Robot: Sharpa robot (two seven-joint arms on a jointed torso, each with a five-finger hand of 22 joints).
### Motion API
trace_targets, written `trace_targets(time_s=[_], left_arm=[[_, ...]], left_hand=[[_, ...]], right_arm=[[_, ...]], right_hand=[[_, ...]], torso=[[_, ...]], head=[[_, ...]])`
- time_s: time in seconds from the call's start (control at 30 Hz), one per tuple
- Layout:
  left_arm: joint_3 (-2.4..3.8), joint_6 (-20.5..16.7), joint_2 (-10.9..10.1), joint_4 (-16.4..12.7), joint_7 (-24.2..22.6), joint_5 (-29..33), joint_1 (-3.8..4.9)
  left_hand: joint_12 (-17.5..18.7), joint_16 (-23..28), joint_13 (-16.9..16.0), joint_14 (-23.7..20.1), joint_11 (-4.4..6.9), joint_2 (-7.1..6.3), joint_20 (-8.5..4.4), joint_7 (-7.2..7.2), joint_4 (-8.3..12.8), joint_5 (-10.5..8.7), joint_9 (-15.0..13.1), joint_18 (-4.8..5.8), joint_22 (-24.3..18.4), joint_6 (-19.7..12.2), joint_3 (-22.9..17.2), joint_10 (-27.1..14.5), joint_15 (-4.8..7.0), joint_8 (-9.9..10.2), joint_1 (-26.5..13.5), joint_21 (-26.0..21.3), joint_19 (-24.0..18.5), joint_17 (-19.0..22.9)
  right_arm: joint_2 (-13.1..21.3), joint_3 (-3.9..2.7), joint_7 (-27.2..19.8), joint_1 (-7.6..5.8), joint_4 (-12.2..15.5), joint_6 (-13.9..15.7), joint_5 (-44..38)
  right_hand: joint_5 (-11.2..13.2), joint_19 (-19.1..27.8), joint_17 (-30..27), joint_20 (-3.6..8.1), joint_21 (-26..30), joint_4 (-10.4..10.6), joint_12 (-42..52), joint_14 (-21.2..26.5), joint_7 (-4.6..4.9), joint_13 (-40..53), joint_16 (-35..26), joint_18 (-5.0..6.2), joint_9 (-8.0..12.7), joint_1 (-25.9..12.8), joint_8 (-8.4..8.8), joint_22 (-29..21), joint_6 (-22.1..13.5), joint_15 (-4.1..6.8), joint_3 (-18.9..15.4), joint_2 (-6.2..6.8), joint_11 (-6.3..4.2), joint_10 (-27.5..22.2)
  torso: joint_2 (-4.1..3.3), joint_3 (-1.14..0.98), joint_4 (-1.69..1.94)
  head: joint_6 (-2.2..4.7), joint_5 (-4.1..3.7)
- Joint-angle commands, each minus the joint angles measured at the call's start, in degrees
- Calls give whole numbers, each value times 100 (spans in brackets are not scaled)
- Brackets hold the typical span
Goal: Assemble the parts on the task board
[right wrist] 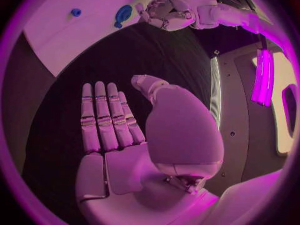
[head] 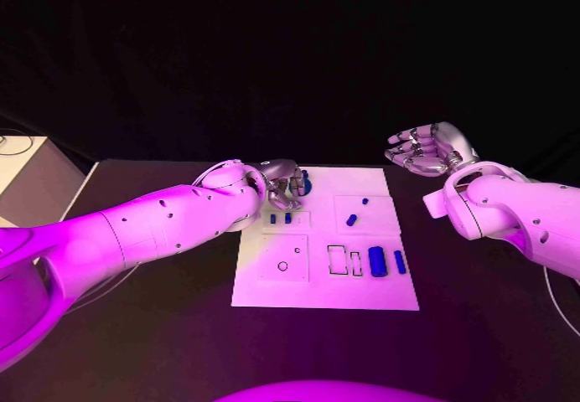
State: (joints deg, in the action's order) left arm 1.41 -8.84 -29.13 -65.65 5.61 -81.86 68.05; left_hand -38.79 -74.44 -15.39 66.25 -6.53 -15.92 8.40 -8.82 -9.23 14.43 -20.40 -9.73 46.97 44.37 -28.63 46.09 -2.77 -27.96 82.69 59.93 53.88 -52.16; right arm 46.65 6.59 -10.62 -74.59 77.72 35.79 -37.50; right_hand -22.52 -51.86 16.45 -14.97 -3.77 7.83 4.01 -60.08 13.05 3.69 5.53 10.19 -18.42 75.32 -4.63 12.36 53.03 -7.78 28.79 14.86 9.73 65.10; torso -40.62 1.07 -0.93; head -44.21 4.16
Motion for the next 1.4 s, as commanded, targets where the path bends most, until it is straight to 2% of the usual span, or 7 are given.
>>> trace_targets(time_s=[0.03,0.63,1.03,1.4], left_arm=[[1,220,52,35,162,-202,-3],[-4,315,213,215,153,-195,-51],[-11,239,267,304,167,-190,-75],[-13,319,289,350,225,-191,-77]], left_hand=[[20,-23,11,46,-4,26,6,10,11,36,10,-36,22,40,-20,20,-4,19,24,27,55,-8],[43,-213,147,159,34,84,-12,30,101,35,153,5,274,221,-180,201,27,122,106,243,228,-64],[91,-312,262,185,71,169,-45,23,221,24,250,17,400,366,-370,346,62,204,171,365,265,-38],[123,-367,337,202,86,253,-66,6,328,11,299,27,500,494,-499,426,79,231,197,465,285,-9]], right_arm=[[-3,-1,-90,0,12,-34,-19],[-9,-1,-90,0,24,-37,-19],[-2,-2,-91,-2,37,-34,-19],[0,-2,-94,-2,49,-32,-19]], right_hand=[[-12,43,-5,16,-2,-25,-3,-9,45,-6,-28,35,6,5,22,-8,-8,-21,3,-26,6,-42],[-30,45,-9,16,-3,-29,-3,-10,46,-7,-29,35,7,6,23,-15,-7,-21,8,-26,7,-42],[-30,45,-9,16,-3,-29,-3,-10,46,-7,-29,35,7,6,23,-15,-7,-21,8,-26,7,-42],[-49,47,-14,15,-3,-32,-2,-11,46,-6,-30,35,8,5,24,-25,-5,-22,16,-26,7,-42]], torso=[[0,3,-3],[-4,1,-3],[-1,-5,1],[1,-5,3]], head=[[-8,1],[-23,-32],[-32,-48],[-37,-56]])
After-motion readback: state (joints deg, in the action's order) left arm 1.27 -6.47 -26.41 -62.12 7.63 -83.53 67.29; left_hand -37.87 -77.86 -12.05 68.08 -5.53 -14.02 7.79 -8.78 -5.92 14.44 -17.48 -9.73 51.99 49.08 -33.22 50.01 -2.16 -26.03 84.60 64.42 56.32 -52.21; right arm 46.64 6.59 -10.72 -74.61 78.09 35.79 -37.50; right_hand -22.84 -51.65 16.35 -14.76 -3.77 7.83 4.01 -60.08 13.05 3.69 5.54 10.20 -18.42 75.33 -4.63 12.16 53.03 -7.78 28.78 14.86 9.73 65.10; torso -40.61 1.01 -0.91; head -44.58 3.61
